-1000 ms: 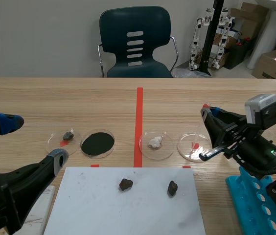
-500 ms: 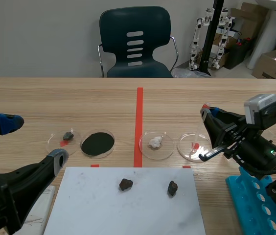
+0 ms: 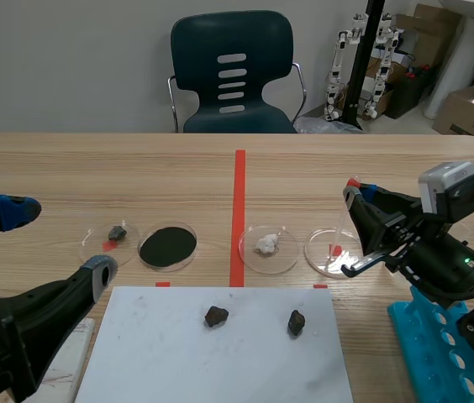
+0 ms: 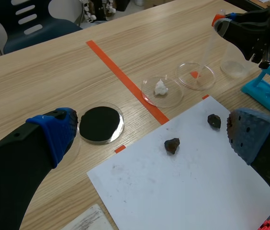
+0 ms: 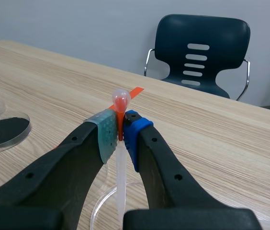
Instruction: Draw acid from the petri dish
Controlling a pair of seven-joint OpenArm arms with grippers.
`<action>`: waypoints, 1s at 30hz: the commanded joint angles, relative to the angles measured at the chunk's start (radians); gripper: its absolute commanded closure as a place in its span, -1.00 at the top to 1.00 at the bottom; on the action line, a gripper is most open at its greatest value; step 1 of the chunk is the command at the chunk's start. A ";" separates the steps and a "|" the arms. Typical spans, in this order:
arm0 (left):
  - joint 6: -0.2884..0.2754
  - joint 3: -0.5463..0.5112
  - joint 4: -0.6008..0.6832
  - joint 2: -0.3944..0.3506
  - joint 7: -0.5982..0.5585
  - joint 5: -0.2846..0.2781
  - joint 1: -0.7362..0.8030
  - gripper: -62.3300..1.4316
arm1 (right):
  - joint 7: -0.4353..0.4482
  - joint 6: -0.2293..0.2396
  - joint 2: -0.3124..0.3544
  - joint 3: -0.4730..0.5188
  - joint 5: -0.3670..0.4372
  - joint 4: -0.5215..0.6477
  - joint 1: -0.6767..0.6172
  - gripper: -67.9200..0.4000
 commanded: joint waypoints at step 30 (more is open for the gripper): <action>0.002 -0.008 0.018 0.000 -0.013 -0.010 0.000 1.00 | 0.013 0.003 0.005 0.001 0.001 0.011 0.011 -0.78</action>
